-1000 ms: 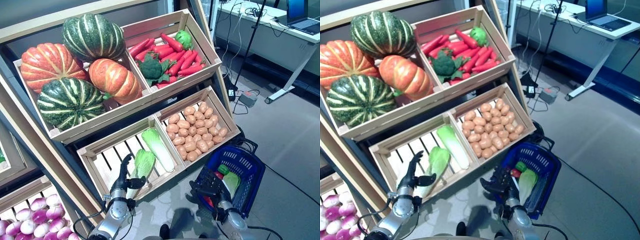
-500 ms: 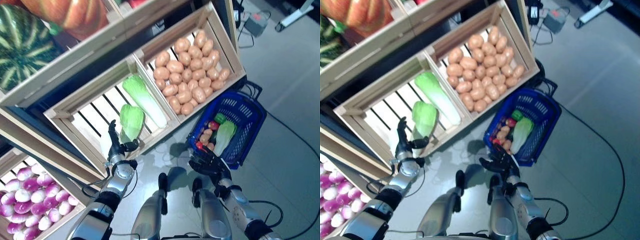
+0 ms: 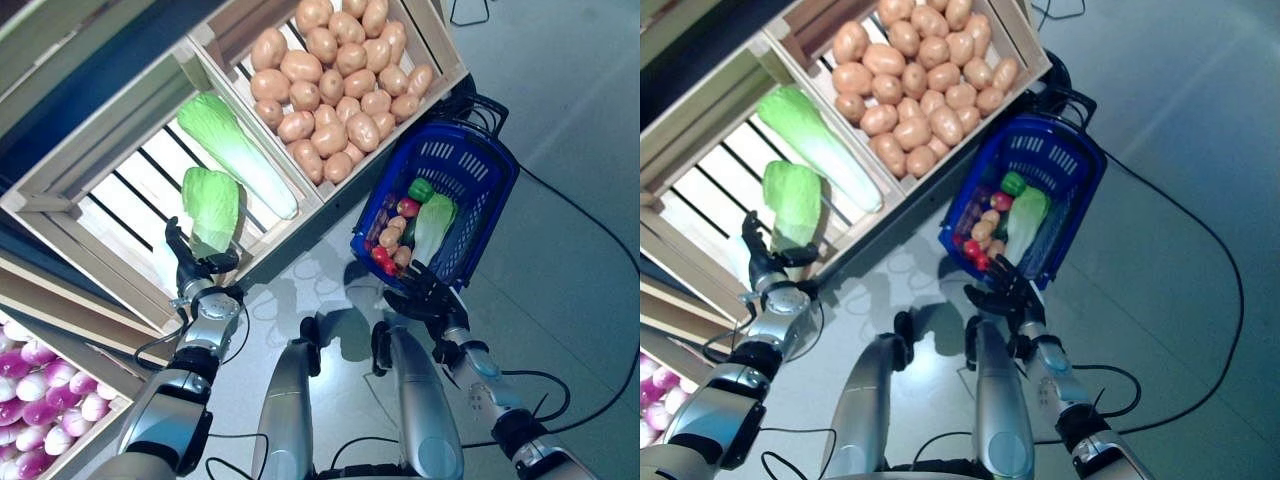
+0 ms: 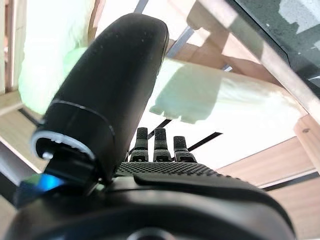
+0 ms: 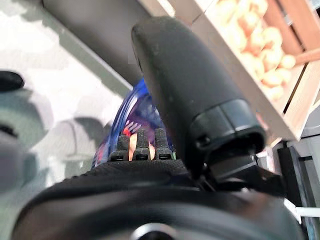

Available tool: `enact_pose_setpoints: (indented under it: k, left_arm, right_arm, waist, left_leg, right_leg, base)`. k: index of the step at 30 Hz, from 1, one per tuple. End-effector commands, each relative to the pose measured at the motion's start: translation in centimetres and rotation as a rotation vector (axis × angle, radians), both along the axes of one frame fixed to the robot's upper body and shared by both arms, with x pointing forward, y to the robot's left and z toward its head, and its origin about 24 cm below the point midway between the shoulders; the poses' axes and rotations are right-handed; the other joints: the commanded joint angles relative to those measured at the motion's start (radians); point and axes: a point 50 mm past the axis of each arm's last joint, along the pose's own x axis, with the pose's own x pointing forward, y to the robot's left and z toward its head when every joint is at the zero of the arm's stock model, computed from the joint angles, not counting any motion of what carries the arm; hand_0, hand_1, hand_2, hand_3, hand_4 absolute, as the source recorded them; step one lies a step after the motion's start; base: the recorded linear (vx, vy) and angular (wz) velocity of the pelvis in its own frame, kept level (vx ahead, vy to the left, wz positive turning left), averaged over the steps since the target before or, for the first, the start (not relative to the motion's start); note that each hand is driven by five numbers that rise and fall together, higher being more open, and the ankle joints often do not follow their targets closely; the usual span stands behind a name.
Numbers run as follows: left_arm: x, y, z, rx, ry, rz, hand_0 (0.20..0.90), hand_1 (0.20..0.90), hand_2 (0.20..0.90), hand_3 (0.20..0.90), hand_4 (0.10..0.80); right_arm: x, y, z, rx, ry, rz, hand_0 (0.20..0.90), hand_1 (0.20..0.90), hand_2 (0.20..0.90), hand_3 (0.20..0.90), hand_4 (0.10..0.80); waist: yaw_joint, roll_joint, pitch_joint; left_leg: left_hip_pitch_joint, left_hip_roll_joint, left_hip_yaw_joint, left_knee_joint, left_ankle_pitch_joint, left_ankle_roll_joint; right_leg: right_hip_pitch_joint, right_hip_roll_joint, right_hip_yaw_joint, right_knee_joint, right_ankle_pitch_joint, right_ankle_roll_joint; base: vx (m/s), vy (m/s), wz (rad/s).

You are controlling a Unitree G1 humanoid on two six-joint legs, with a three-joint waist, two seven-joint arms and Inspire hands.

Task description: Put vegetables into the basket

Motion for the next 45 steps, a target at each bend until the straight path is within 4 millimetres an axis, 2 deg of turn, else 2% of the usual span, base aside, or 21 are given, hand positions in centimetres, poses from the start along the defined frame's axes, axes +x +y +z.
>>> enact_pose_setpoints:
  k: [1,7,15,24,39,40,41,42,45]
  left_arm:
    - [0.3,3.4,4.0,0.062,-0.111,0.147,0.9,0.9,0.9,0.9,0.8]
    - [0.8,4.5,5.1,0.04,-0.08,0.179,0.9,0.9,0.9,0.9,0.8]
    - [1.0,5.5,4.6,-0.043,0.035,0.188,0.9,0.9,0.9,0.9,0.8]
    - [-0.4,6.1,1.3,-0.174,0.169,0.281,0.9,0.9,0.9,0.9,0.8]
    - [-1.9,5.9,-2.2,-0.181,0.353,0.246,0.9,0.9,0.9,0.9,0.8]
    - [-1.8,5.9,-2.3,-0.192,0.349,0.218,0.665,0.665,0.665,0.665,0.643]
    - [-1.8,5.9,-2.3,-0.196,0.337,0.206,0.665,0.665,0.665,0.665,0.643]
    - [-1.8,5.9,-2.3,-0.195,0.333,0.197,0.3,0.3,0.3,0.3,0.4]
    - [-1.9,6.0,-2.3,-0.193,0.314,0.172,0.3,0.3,0.3,0.3,0.4]
  right_arm:
    - [0.7,1.0,2.5,0.077,-0.116,-0.014,0.9,0.9,0.9,0.9,0.8]
    - [1.5,0.6,3.2,0.06,-0.133,-0.028,0.9,0.9,0.9,0.9,0.8]
    - [2.1,0.4,4.1,0.046,-0.155,-0.056,0.9,0.9,0.9,0.9,0.8]
    - [2.6,0.7,4.5,0.057,-0.177,-0.075,0.9,0.9,0.9,0.9,0.8]
    - [2.9,0.5,4.6,0.056,-0.19,-0.09,0.9,0.9,0.9,0.9,0.8]
    - [2.8,0.3,4.6,0.053,-0.19,-0.095,0.9,0.9,0.9,0.9,0.8]
    - [2.8,0.2,4.6,0.05,-0.19,-0.1,0.9,0.9,0.9,0.9,0.8]
    - [2.7,0.1,4.6,0.047,-0.192,-0.107,0.9,0.9,0.9,0.9,0.8]
    - [2.5,-0.4,4.7,0.046,-0.199,-0.123,0.9,0.9,0.9,0.9,0.8]
  waist:
    - [-0.016,-0.005,-0.034]
    - [-0.022,-0.01,-0.019]
    - [-0.028,-0.018,0.004]
    - [-0.025,-0.028,0.013]
    - [-0.021,-0.042,0.014]
    - [-0.021,-0.041,0.014]
    - [-0.02,-0.04,0.014]
    - [-0.02,-0.037,0.014]
    - [-0.019,-0.031,0.014]
  left_leg:
    - [0.022,-0.037,0.057,0.067,-0.112,0.07]
    - [-0.034,-0.028,0.063,0.123,-0.133,0.077]
    - [-0.091,-0.02,0.066,0.164,-0.145,0.084]
    - [-0.16,-0.016,0.061,0.197,-0.148,0.089]
    - [-0.219,-0.01,0.054,0.22,-0.143,0.092]
    - [-0.224,-0.009,0.055,0.223,-0.144,0.092]
    - [-0.229,-0.009,0.055,0.227,-0.144,0.092]
    - [-0.234,-0.009,0.055,0.232,-0.146,0.093]
    - [-0.241,-0.011,0.056,0.241,-0.152,0.094]
  right_leg:
    - [0.032,0.013,0.041,-0.045,0.037,-0.019]
    - [-0.028,0.025,0.049,-0.003,0.035,-0.018]
    - [-0.088,0.033,0.05,0.033,0.036,-0.013]
    - [-0.156,0.037,0.043,0.06,0.036,-0.015]
    - [-0.212,0.045,0.03,0.079,0.04,-0.023]
    - [-0.217,0.045,0.03,0.083,0.04,-0.024]
    - [-0.221,0.045,0.029,0.086,0.039,-0.026]
    - [-0.227,0.044,0.029,0.091,0.036,-0.026]
    - [-0.235,0.042,0.029,0.104,0.031,-0.027]
  base:
    - [0.007,0.076,-0.07]
    - [-0.003,0.066,-0.05]
    - [-0.005,0.021,-0.03]
    - [-0.003,0.0,0.0]
    - [-0.008,-0.018,-0.02]
    - [0.0,0.0,0.0]
    - [0.0,0.0,0.0]
    - [0.0,0.0,0.0]
    - [0.0,0.0,0.0]
